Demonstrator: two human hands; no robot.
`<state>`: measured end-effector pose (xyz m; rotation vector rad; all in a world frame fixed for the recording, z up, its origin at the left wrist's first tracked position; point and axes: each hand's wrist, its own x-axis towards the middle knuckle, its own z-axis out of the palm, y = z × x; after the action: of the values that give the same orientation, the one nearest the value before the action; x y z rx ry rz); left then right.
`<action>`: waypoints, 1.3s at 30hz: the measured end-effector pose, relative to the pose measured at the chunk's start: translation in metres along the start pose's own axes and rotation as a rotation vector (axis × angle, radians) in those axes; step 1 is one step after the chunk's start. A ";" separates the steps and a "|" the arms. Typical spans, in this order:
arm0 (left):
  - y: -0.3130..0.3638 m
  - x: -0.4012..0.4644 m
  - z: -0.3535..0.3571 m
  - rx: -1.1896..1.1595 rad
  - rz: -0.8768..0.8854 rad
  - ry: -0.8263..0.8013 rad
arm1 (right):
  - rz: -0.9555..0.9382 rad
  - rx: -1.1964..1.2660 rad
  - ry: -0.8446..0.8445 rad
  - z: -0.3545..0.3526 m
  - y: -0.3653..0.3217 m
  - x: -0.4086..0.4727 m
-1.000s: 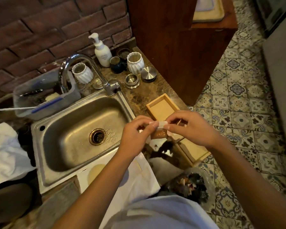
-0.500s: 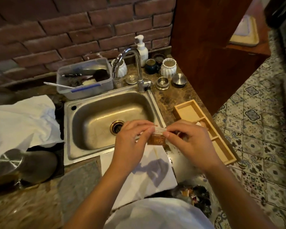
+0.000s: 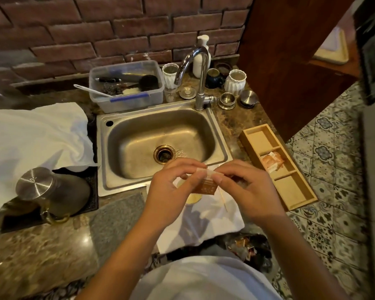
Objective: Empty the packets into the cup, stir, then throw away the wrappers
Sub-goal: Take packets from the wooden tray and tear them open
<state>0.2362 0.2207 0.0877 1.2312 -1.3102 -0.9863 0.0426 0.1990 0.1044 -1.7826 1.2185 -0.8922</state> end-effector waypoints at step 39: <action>-0.003 -0.020 -0.027 -0.166 -0.154 -0.077 | 0.048 -0.011 -0.314 0.012 -0.033 0.000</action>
<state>0.2615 0.2420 0.0853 1.1893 -1.1799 -1.2381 0.0665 0.2090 0.1280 -1.8135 1.0585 -0.5530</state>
